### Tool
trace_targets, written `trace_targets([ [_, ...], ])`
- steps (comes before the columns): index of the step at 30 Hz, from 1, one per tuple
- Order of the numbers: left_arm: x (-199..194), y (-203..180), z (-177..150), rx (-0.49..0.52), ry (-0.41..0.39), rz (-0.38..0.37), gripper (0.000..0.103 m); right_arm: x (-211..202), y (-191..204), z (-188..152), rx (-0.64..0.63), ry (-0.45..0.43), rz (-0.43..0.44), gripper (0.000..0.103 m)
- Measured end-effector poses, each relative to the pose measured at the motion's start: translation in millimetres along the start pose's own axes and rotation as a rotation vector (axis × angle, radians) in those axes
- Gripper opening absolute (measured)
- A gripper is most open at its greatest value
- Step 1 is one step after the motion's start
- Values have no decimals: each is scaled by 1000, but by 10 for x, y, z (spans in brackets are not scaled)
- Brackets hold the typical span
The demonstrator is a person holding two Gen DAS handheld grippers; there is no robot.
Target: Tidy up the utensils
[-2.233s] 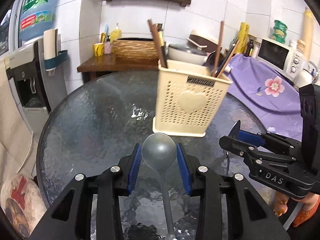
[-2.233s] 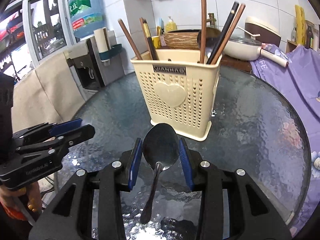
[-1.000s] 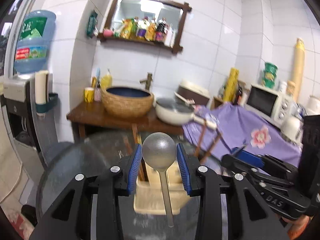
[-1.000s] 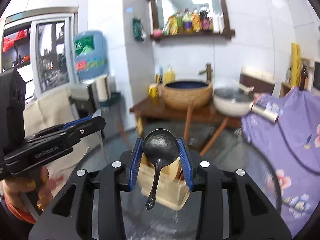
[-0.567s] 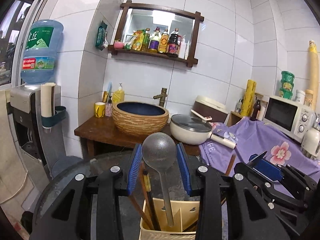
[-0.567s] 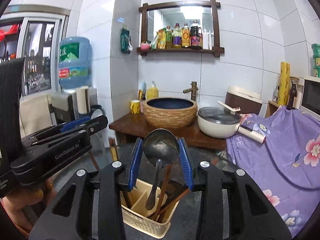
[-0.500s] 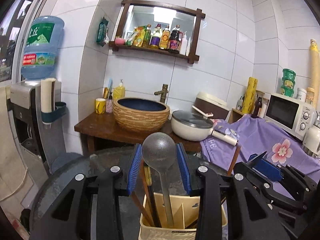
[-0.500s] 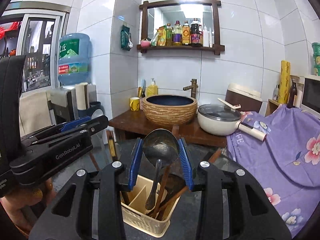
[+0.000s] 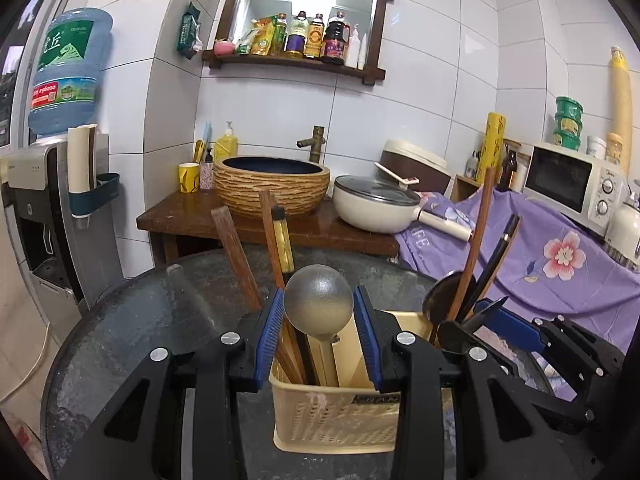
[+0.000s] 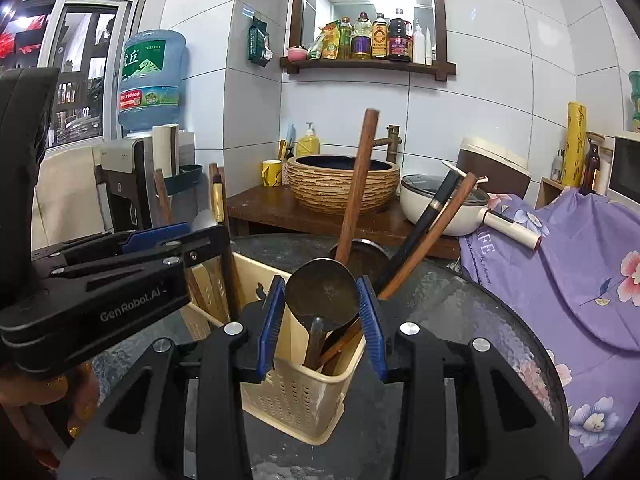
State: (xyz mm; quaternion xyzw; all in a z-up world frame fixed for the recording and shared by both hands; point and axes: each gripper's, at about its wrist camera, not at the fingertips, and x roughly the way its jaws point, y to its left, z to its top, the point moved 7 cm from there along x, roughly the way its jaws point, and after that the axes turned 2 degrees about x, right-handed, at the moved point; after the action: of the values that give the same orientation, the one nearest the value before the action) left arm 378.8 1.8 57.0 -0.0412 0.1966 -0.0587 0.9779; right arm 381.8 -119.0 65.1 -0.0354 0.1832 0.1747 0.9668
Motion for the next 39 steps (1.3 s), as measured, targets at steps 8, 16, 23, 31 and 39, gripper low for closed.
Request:
trace_targets([
  [8, -55, 8, -59, -21, 4, -52, 46, 60, -27, -161, -3, 14, 7, 41],
  [16, -468, -42, 79, 11, -117, -58, 72, -171, -63, -113, -2, -48, 13, 62],
  [23, -895, 182, -51, -80, -155, -34, 94, -603, -199, -193, 76, -59, 32, 79],
  [31, -1350, 127, -598, -26, -112, -5, 97, -1288, -169, -589, 82, -77, 81, 94],
  [39, -1832, -2, -1278, 48, -57, 32, 97, -1922, -15, -1163, 81, -79, 129, 97],
])
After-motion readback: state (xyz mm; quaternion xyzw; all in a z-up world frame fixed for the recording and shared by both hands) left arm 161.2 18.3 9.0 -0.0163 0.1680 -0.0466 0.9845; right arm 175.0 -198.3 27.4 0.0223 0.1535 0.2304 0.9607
